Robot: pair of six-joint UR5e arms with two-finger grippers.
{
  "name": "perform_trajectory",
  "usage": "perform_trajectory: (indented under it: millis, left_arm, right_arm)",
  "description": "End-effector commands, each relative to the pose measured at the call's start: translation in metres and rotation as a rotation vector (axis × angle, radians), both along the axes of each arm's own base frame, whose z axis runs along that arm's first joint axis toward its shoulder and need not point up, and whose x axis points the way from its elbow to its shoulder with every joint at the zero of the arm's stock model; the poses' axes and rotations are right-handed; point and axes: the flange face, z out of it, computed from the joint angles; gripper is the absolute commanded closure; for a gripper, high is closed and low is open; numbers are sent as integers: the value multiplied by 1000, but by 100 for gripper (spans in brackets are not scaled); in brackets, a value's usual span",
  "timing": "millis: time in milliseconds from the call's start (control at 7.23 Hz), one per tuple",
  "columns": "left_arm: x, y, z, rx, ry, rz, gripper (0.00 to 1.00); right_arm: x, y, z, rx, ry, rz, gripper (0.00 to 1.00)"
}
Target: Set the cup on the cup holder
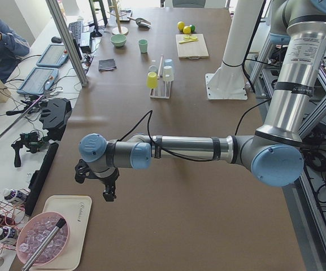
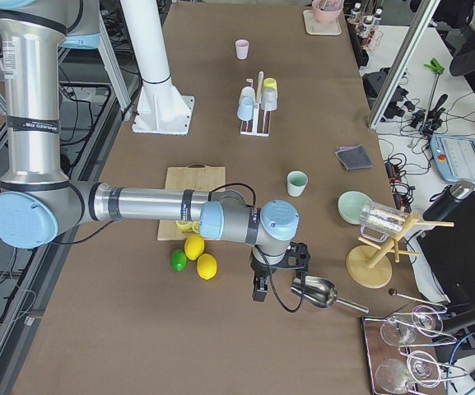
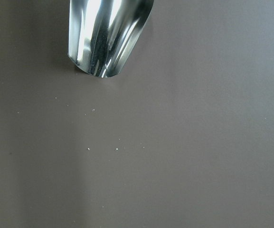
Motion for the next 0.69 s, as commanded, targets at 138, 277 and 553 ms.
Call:
perform_trajectory:
  millis: [138,277,553]
  left_arm:
    - [1,22,14,-19,0,4,1]
    - [7,18,12,-26,0,18,1]
    - [29,18,9,-42,4,58,1]
  right_arm:
    - [0,-1,-1,5,0,-2,0]
    - [-1,-3,-2,10,-1,-6,0]
    - [-1,-4,-8,90,-1,-2,0]
